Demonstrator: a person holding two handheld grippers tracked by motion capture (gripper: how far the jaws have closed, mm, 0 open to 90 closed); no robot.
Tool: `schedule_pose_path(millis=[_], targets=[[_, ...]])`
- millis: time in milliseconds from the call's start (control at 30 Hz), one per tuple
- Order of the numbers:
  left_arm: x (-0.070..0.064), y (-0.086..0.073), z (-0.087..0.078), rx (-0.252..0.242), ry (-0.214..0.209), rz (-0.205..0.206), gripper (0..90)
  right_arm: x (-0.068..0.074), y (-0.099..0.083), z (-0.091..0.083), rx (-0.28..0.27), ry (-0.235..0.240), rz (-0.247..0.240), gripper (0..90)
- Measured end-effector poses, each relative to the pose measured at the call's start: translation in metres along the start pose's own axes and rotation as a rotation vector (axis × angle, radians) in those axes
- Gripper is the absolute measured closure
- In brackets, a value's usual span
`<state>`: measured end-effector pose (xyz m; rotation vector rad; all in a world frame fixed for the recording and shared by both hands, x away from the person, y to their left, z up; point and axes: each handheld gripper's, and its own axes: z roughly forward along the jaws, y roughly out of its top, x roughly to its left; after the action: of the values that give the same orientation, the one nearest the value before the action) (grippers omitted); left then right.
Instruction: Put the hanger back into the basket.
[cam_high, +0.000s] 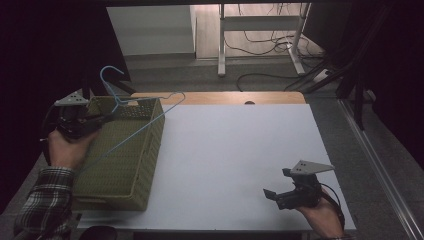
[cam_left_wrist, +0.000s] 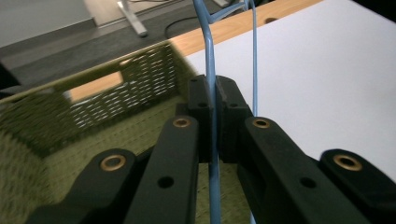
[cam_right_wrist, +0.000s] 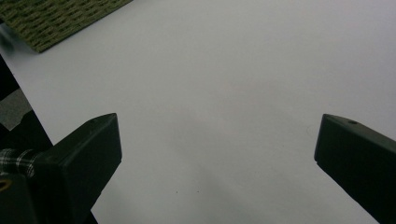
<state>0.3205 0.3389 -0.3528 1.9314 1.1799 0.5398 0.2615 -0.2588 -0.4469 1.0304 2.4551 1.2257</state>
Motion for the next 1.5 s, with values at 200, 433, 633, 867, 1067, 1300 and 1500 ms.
schedule_pose_path(millis=[200, 433, 633, 867, 1067, 1300, 1500], targets=[[0.017, -0.015, -0.002, -0.010, 0.041, -0.044, 87.2, -0.002, -0.002, 0.001, 0.006, -0.002, 0.002, 0.6], [0.033, -0.029, -0.006, -0.005, 0.098, -0.066, 87.2, -0.002, -0.003, 0.002, 0.012, -0.005, 0.002, 0.6], [0.047, -0.040, -0.008, -0.006, 0.128, -0.086, 87.2, -0.002, -0.004, 0.003, 0.020, -0.005, -0.001, 0.6], [0.055, -0.052, -0.005, 0.002, 0.143, -0.092, 87.2, -0.002, -0.005, 0.003, 0.028, -0.005, 0.005, 0.7], [0.056, -0.061, 0.008, 0.016, 0.132, -0.090, 87.2, -0.002, -0.005, 0.004, 0.030, -0.004, 0.004, 0.7], [0.060, -0.072, 0.018, 0.030, 0.124, -0.114, 87.2, -0.002, -0.006, 0.004, 0.034, -0.004, 0.009, 0.8], [0.061, -0.084, 0.029, 0.077, 0.138, -0.115, 87.1, -0.002, -0.006, 0.004, 0.034, -0.003, 0.004, 0.8]])
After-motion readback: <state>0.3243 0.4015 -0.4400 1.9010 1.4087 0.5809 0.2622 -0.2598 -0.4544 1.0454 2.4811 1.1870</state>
